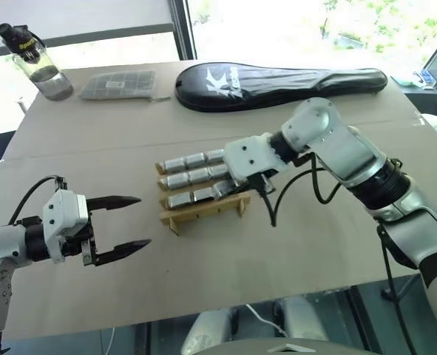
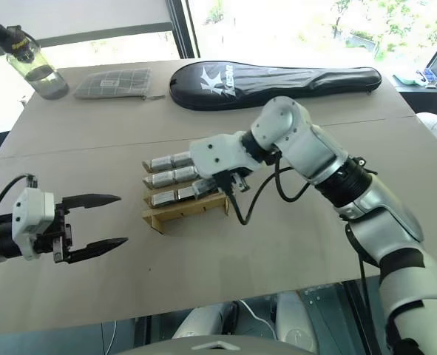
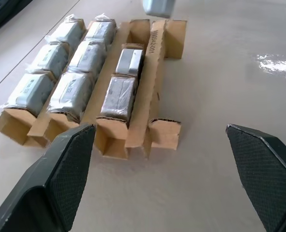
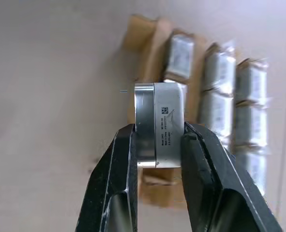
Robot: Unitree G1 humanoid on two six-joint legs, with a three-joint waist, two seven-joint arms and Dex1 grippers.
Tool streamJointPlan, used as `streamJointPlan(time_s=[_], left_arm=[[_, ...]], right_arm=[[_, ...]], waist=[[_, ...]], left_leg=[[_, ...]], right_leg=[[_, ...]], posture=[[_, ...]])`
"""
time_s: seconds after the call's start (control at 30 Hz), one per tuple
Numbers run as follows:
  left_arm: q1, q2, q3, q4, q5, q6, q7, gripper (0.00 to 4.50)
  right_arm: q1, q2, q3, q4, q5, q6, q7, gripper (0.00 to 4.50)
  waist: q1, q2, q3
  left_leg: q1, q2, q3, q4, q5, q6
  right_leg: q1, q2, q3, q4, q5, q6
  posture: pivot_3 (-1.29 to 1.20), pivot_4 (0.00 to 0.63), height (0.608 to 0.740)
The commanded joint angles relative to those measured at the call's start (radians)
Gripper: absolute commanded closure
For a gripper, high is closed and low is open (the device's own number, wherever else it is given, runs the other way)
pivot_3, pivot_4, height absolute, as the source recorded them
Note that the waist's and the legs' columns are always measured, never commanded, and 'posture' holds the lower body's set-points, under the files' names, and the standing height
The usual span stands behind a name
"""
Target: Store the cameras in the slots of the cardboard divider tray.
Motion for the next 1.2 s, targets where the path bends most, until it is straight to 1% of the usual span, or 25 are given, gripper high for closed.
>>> streamJointPlan(time_s=[0.03,0.13,0.3,0.4,0.67,0.9,1.07,1.13,1.17,1.2], left_arm=[[-0.01,0.015,0.002,0.006,0.001,-0.021,-0.004,0.0],[-0.018,0.019,-0.002,0.018,0.003,-0.027,-0.007,0.0],[-0.022,0.022,-0.006,0.03,0.005,-0.036,-0.012,0.0],[-0.02,0.026,-0.008,0.034,0.004,-0.04,-0.016,0.0],[-0.022,0.037,-0.011,0.046,0.001,-0.047,-0.021,0.0],[-0.025,0.037,-0.016,0.055,0.001,-0.054,-0.022,0.0],[-0.022,0.033,-0.018,0.052,0.0,-0.058,-0.018,0.0],[-0.02,0.031,-0.018,0.051,0.0,-0.059,-0.017,0.0],[-0.018,0.03,-0.017,0.05,0.0,-0.059,-0.016,0.0],[-0.016,0.029,-0.017,0.049,-0.001,-0.06,-0.015,0.0]], right_arm=[[-0.039,0.014,-0.028,0.016,-0.049,0.079,-0.052,3.8],[-0.055,0.036,-0.022,0.065,-0.078,0.163,-0.078,3.8],[-0.052,0.076,-0.005,0.136,-0.089,0.216,-0.067,3.8],[-0.022,0.094,0.007,0.131,-0.085,0.234,-0.054,3.8],[0.018,0.107,0.03,0.121,-0.118,0.216,-0.065,3.8],[0.032,0.116,0.06,0.176,-0.171,0.175,-0.09,3.8],[0.044,0.12,0.081,0.18,-0.185,0.143,-0.083,3.8],[0.051,0.126,0.071,0.176,-0.182,0.133,-0.086,2.75],[0.054,0.13,0.059,0.17,-0.176,0.144,-0.088,2.43],[0.053,0.133,0.038,0.162,-0.165,0.166,-0.094,1.96]], waist=[[0.0,0.0,0.0],[0.0,0.0,0.0],[-0.007,0.0,0.0],[-0.02,0.0,0.0],[-0.024,0.0,0.0],[-0.022,0.0,0.0],[-0.021,0.0,0.0],[-0.021,0.0,0.0],[-0.022,0.0,0.0],[-0.023,0.0,0.0]], left_leg=[[0.0,0.0,0.0,0.0,0.0,0.0],[0.0,0.0,0.0,0.0,0.0,0.0],[0.0,0.0,0.0,0.0,0.0,0.0],[0.0,0.0,0.0,0.0,0.0,0.0],[0.0,0.0,0.0,0.0,0.0,0.0],[0.0,0.0,0.0,0.0,0.0,0.0],[0.0,0.0,0.0,0.0,0.0,0.0],[0.0,0.0,0.0,0.0,0.0,0.0],[0.0,0.0,0.0,0.0,0.0,0.0],[0.0,0.0,0.0,0.0,0.0,0.0]], right_leg=[[0.0,0.0,0.0,0.0,0.0,0.0],[0.0,0.0,0.0,0.001,0.0,0.0],[0.0,0.0,0.0,0.001,0.0,0.0],[0.0,0.0,0.0,0.001,0.0,0.0],[0.0,0.0,0.0,0.001,0.0,0.0],[0.0,0.0,0.0,0.001,0.0,0.0],[0.0,0.0,0.0,0.001,0.0,0.0],[0.0,0.0,0.0,0.001,0.0,0.0],[0.0,0.0,0.0,0.001,0.0,0.0],[0.0,0.0,0.0,0.001,0.0,0.0]], posture=[[0.0,0.15,0.74],[0.0,0.15,0.74],[0.0,0.15,0.74],[0.0,0.15,0.74],[0.0,0.15,0.74],[0.0,0.15,0.74],[0.0,0.15,0.74],[0.0,0.15,0.74],[0.0,0.15,0.74],[0.0,0.15,0.74]])
